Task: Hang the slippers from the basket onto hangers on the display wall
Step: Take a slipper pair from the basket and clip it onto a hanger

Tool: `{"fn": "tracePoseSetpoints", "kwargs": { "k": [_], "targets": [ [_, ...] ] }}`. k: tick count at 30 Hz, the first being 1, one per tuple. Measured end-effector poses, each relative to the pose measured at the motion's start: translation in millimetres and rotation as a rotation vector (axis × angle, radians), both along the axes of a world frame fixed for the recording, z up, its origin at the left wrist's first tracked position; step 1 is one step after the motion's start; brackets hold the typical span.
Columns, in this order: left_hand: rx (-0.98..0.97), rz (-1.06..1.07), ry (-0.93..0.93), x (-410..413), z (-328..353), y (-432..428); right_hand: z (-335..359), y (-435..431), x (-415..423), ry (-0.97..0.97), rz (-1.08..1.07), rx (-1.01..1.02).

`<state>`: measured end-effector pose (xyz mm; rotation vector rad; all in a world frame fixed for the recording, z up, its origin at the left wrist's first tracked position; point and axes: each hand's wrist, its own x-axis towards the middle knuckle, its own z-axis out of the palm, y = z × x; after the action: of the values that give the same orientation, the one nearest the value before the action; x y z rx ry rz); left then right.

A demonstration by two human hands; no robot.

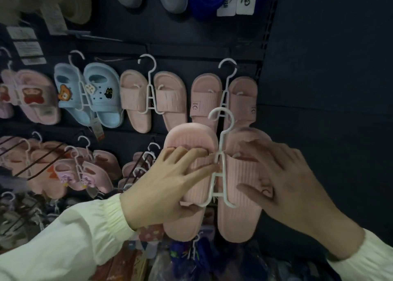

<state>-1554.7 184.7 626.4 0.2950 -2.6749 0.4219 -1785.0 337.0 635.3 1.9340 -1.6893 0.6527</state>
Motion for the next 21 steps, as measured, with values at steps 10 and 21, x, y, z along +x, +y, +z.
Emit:
{"fn": "tracePoseSetpoints", "kwargs": {
  "k": [10,21],
  "targets": [
    [-0.063,-0.059,0.128,-16,28,-6,8,-1,5,0.174,-0.221,0.107],
    [-0.154,-0.099,0.194,-18,51,-11,27,-4,17,0.237,-0.296,-0.065]
  ]
}}
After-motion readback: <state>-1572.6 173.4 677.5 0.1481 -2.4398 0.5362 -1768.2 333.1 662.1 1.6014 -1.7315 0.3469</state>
